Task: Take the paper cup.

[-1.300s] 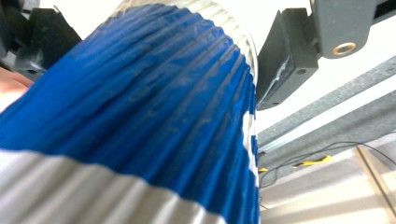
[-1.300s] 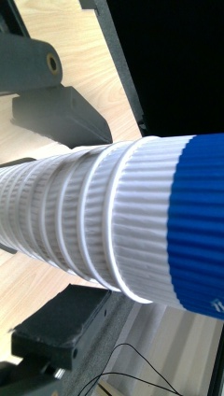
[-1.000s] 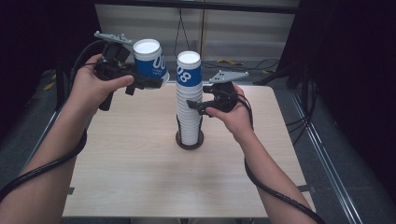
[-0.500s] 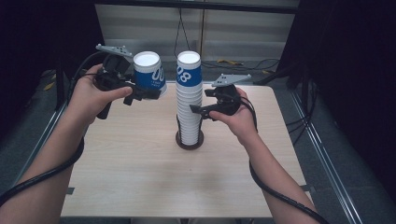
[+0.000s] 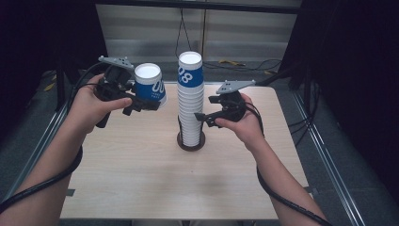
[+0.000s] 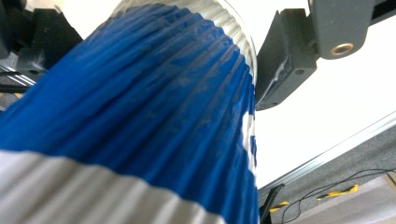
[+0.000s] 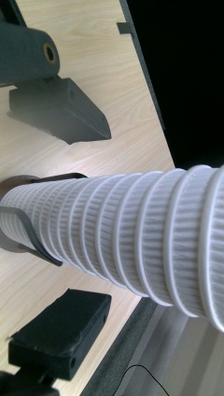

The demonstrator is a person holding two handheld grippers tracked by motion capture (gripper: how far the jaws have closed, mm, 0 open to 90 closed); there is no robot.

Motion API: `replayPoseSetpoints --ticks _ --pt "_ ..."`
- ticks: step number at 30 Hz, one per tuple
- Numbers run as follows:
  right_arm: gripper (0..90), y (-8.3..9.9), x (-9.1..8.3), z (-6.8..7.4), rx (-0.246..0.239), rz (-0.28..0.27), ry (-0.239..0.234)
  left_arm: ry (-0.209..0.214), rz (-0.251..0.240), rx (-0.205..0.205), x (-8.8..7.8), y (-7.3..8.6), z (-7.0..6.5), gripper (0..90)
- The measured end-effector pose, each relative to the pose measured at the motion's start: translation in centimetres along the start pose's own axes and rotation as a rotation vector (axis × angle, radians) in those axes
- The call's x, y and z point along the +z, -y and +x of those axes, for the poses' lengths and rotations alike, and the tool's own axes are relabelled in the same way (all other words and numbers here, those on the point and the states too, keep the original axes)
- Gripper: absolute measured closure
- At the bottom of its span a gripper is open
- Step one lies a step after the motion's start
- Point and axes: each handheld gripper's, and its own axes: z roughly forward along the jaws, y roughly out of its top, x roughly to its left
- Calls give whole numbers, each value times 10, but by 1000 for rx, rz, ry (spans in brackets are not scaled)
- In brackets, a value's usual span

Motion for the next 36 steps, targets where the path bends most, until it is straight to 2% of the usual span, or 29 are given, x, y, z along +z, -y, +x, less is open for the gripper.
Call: replayPoseSetpoints --ticks 4,11,18,36 --pt "169 3 -2 2 -4 3 -10 2 16 12 3 5 -1 186" --pt "169 7 -4 3 -2 0 -18 10 20 6 6 12 -1 190" --pt "169 15 -5 6 -30 38 -34 13 60 14 13 22 -3 191" --pt "169 29 -11 8 -32 42 -61 47 132 48 31 41 -14 203"
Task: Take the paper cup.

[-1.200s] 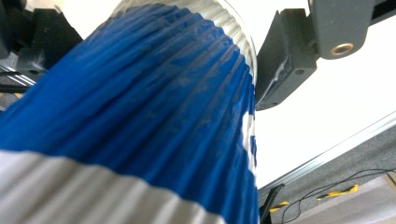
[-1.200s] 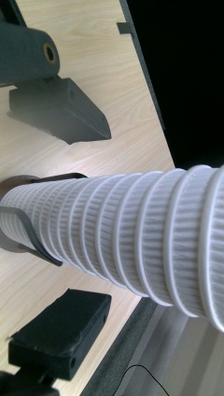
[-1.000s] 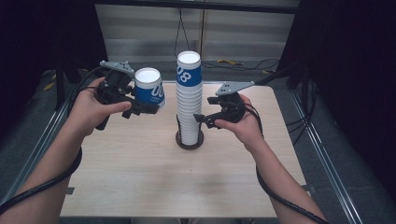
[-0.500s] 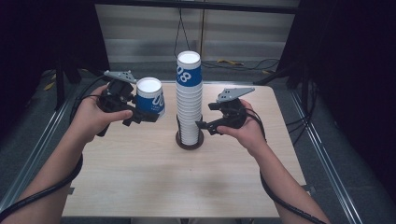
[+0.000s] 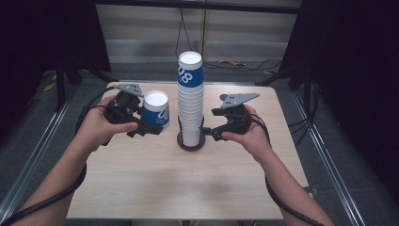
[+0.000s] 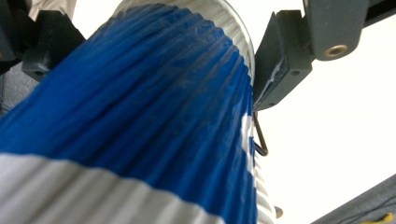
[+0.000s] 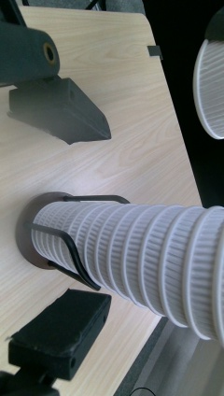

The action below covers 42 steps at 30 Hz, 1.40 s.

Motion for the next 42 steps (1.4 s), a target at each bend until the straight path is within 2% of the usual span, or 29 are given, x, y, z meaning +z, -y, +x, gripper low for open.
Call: replayPoseSetpoints --ticks 7,11,12,17,24,28,29,31,37,40,42 --pt "169 6 -1 0 -10 27 -14 -9 51 24 9 2 -2 205" --pt "169 8 -1 -1 -14 41 -21 2 77 20 13 3 -6 206" --pt "169 10 -1 0 -16 46 -29 -11 102 42 16 3 -8 206" --pt "169 11 -2 2 -23 52 -39 -10 123 55 24 2 -12 207" --pt "169 16 0 3 -34 64 -50 8 153 52 37 4 -15 208" --pt "169 19 1 4 -35 64 -57 8 184 57 43 5 -16 208" --pt "169 19 0 4 -34 66 -56 10 197 69 44 5 -16 209" --pt "169 21 1 5 -30 62 -62 8 194 60 46 6 -17 208" --pt "169 29 3 7 -30 76 -73 13 249 86 55 6 -19 209" --pt "169 33 4 7 -37 87 -74 1 273 99 59 5 -20 209" --pt "169 35 5 7 -37 94 -80 11 281 88 63 5 -20 209"
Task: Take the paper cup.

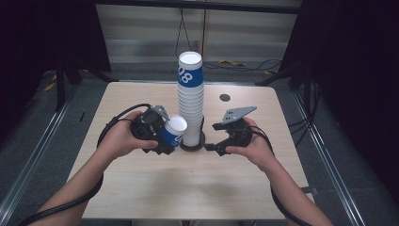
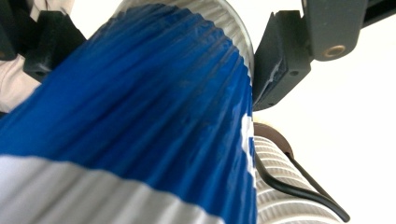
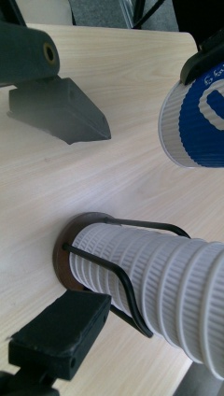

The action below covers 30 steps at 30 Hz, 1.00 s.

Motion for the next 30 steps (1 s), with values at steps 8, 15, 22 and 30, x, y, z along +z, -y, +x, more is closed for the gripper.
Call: replayPoseSetpoints --ticks 8,15,22,30 --pt "169 6 2 1 2 4 -6 6 50 21 8 -4 -1 209" --pt "169 13 3 1 12 1 -16 5 93 42 17 -7 -6 208" --pt "169 18 3 4 5 5 -29 15 135 66 26 -13 -10 208" --pt "169 24 1 6 9 -1 -40 27 158 81 37 -19 -17 208"
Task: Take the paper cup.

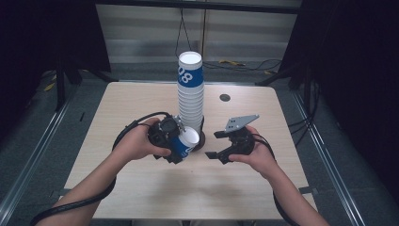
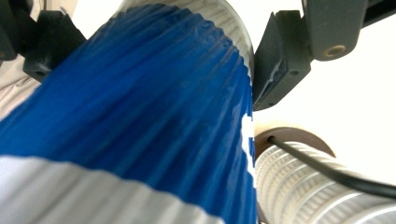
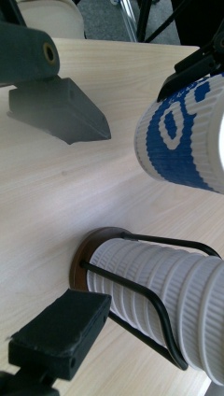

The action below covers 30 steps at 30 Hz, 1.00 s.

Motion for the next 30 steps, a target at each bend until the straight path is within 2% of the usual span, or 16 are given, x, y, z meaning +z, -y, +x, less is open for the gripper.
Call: replayPoseSetpoints --ticks 8,9,14,17,18,21,22,23,25,30 --pt "169 5 0 3 -11 9 -20 14 39 15 10 -2 -1 209" --pt "169 5 0 3 -11 9 -20 10 62 40 10 -3 0 209" --pt "169 8 0 4 -13 12 -40 24 91 35 18 -8 -3 209" --pt "169 9 1 5 -13 16 -50 19 96 37 22 -9 -6 209" --pt "169 9 2 5 -14 15 -54 9 127 54 23 -12 -7 209" --pt "169 8 3 7 -22 19 -67 17 121 55 27 -13 -7 210" --pt "169 8 3 8 -28 19 -71 3 130 65 27 -14 -8 210" --pt "169 8 3 8 -32 19 -76 17 130 63 28 -14 -7 210" --pt "169 8 3 9 -32 20 -78 19 144 72 28 -15 -7 211" --pt "169 7 4 10 -38 14 -96 27 143 76 31 -17 -9 210"
